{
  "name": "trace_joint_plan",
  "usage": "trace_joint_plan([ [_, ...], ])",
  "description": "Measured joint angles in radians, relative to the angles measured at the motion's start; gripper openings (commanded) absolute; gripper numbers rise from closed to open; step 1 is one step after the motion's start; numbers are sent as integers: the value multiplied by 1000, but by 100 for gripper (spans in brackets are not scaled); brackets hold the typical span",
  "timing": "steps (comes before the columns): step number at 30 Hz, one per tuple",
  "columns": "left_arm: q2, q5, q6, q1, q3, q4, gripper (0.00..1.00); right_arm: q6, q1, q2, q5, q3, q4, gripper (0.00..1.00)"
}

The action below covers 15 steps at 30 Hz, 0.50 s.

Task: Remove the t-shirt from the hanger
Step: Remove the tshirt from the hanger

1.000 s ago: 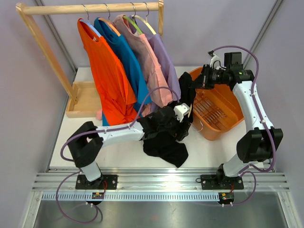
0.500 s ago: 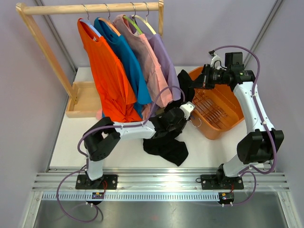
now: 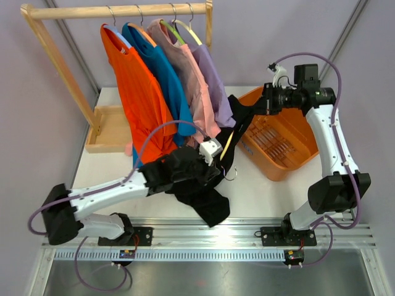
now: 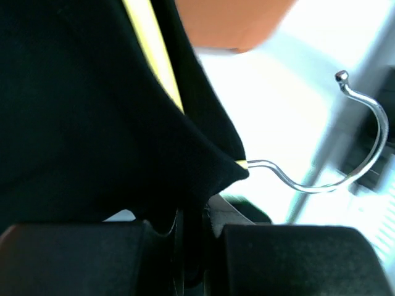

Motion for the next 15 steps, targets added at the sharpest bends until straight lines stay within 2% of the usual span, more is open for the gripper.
trace_joint_plan([
  [3, -207, 67, 0, 5, -24, -87, 0, -23, 10, 0, 15, 33, -21, 0],
  [6, -324, 137, -4, 22, -24, -166, 0, -23, 23, 0, 12, 67, -31, 0],
  [15, -344, 380, -13, 37, 6, -366, 0, -21, 131, -53, 37, 52, -21, 0],
])
